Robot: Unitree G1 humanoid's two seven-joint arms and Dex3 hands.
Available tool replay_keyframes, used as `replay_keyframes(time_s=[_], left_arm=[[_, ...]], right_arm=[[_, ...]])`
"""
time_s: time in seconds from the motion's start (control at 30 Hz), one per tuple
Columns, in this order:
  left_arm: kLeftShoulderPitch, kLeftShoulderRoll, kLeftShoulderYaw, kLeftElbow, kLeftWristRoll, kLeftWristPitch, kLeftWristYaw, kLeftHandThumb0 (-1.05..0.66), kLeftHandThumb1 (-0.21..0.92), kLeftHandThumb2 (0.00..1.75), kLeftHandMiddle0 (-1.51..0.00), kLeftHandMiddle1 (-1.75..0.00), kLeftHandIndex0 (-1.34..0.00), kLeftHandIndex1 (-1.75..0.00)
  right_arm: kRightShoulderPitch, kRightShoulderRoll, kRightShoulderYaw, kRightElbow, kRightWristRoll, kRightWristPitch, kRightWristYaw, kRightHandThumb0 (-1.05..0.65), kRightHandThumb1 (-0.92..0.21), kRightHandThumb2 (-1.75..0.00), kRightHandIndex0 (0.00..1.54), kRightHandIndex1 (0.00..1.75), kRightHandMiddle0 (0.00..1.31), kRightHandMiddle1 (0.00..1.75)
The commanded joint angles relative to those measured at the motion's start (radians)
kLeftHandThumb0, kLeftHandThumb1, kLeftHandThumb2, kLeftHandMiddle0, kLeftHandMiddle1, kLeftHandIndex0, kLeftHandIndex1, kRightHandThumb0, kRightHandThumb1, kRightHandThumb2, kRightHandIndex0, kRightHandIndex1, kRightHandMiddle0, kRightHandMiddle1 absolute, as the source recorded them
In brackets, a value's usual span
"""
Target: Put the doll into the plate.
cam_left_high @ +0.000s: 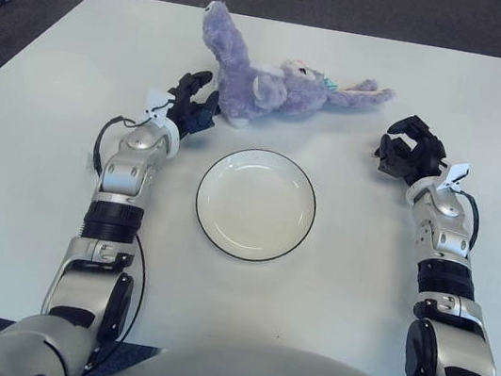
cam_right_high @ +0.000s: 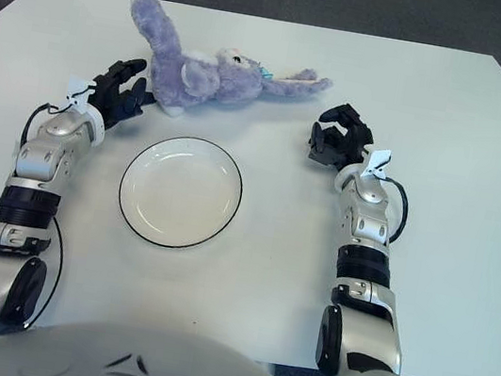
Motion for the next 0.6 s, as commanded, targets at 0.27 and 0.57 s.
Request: replay_keyframes(time_s=[0.27, 0.57], left_arm=[[-0.087, 0.048, -0.026, -0.011, 0.010, 0.138, -0.022, -0.65, 0.77, 0.63, -0.04, -0.85, 0.00, -0.33], [-0.149, 0.071, -0.046, 0.035, 0.010, 0.202, -0.046, -0.68, 0.81, 0.58, 0.00, -0.66, 0.00, -0.27]], right_arm=[[0.004, -0.018, -0.006, -0.017, -0.013, 0.019, -0.009, -0.01, -0.35, -1.28, 0.49, 1.74, 0.47, 1.73], [0.012, -0.018, -0.009, -0.030, -0.009, 0.038, -0.010, -0.01, -0.31, -1.33, 0.51, 1.74, 0.49, 1.74]])
